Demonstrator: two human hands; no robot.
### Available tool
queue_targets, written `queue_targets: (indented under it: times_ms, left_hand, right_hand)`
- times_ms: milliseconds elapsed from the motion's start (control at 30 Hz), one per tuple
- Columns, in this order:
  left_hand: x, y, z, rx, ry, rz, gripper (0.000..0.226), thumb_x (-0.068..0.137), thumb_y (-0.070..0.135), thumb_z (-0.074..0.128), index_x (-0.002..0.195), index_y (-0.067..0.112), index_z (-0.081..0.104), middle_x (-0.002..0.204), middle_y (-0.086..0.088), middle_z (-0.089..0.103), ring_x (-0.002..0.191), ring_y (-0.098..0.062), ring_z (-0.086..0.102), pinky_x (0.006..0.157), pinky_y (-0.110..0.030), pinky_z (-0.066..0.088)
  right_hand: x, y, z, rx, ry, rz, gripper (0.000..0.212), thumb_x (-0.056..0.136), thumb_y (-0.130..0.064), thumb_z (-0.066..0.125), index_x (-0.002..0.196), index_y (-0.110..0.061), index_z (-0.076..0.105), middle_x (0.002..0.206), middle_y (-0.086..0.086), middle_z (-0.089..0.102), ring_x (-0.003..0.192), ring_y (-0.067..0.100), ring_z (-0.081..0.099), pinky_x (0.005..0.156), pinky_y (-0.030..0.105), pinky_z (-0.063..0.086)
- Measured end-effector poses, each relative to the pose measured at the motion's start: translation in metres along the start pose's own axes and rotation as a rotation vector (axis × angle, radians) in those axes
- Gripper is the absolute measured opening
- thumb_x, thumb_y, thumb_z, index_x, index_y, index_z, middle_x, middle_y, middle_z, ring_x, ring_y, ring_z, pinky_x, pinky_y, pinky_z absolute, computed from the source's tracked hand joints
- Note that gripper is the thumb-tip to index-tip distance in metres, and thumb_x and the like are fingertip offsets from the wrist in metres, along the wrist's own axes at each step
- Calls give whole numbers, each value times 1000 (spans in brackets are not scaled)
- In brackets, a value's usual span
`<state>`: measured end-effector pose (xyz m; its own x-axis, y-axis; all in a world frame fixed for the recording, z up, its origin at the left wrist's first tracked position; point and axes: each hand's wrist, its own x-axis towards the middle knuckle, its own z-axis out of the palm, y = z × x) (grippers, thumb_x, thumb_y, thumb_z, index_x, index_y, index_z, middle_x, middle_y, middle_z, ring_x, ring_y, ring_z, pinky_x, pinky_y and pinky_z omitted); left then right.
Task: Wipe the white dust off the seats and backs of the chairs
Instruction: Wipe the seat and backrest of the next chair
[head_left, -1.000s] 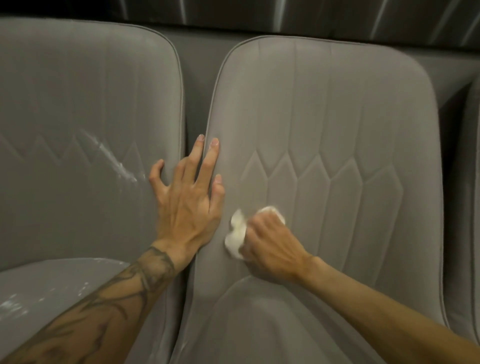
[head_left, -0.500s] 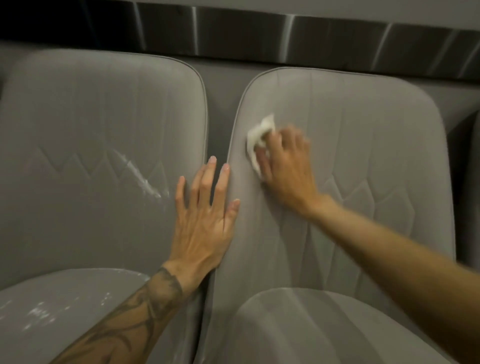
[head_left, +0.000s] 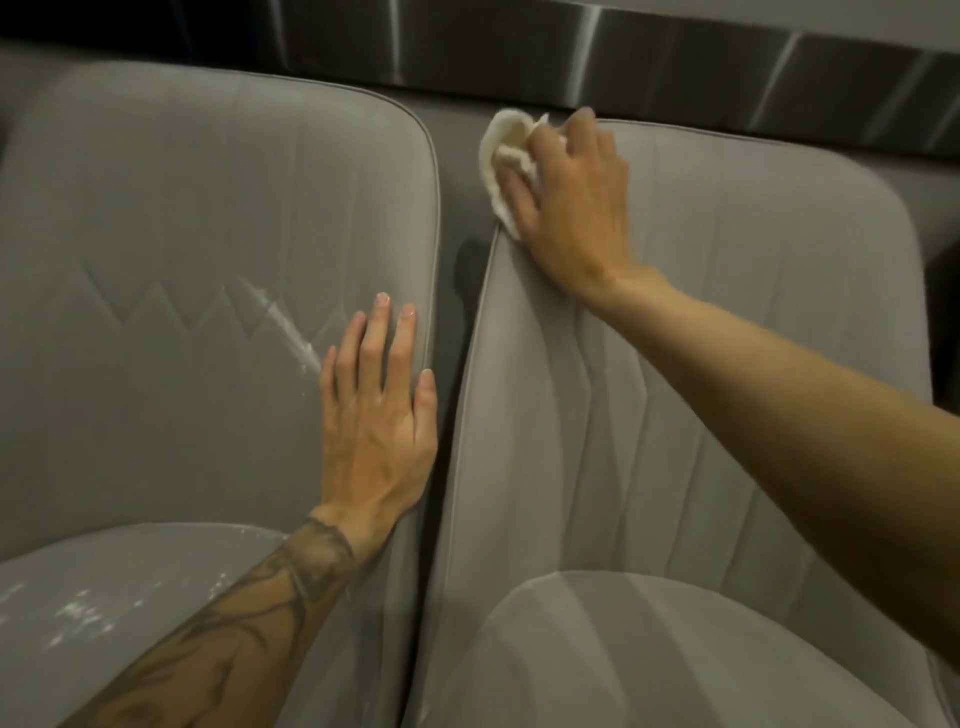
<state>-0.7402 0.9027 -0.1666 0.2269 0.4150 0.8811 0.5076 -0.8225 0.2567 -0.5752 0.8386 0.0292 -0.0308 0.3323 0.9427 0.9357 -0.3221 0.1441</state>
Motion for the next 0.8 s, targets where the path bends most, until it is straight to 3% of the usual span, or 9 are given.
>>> queue_targets:
  times_ms: [100,300,400,500,733,800]
  left_hand:
    - [-1,0,0,9,17,0,60,107,32,36,164,19,25,172,-5,22,156,-29,23,122,-57,28]
    - [-2,-1,1,11,12,11,59,108,33,31,164,18,24,172,-6,21,157,-29,23,122,-58,27]
    - [-1,-1,2,17,25,12,59,107,32,33,164,18,25,171,-6,22,156,-30,24,121,-58,29]
    - [-2,-2,3,13,26,13,59,108,32,33,165,19,23,172,-5,20,157,-29,22,121,-58,29]
    - [-1,-2,5,9,50,12,58,107,30,36,164,18,26,171,-6,22,156,-30,24,122,-57,27]
    - [-1,-1,5,6,46,5,59,107,29,37,164,18,26,171,-6,23,156,-30,23,122,-57,27]
  right_hand:
    - [-10,-12,4,13,25,102,37,98,-43,47,114,-14,61,118,14,54,104,32,52,79,34,33]
    - [-110,-28,-17,162,-147,-199,31,102,-37,52,118,-13,64,105,13,53,90,30,49,78,46,42]
    - [-60,-18,-9,61,-8,-11,35,102,-38,48,118,-10,61,109,16,55,95,33,52,79,43,42]
    - [-41,-21,-1,23,23,139,37,102,-39,45,113,-6,58,111,15,55,97,31,52,79,40,41]
    - [-229,-61,-27,250,-255,-131,34,107,-35,40,98,-6,57,96,12,48,81,30,43,74,50,41]
    - [-235,-59,-29,220,-271,-229,28,105,-32,44,99,-7,56,96,12,49,81,30,43,74,49,42]
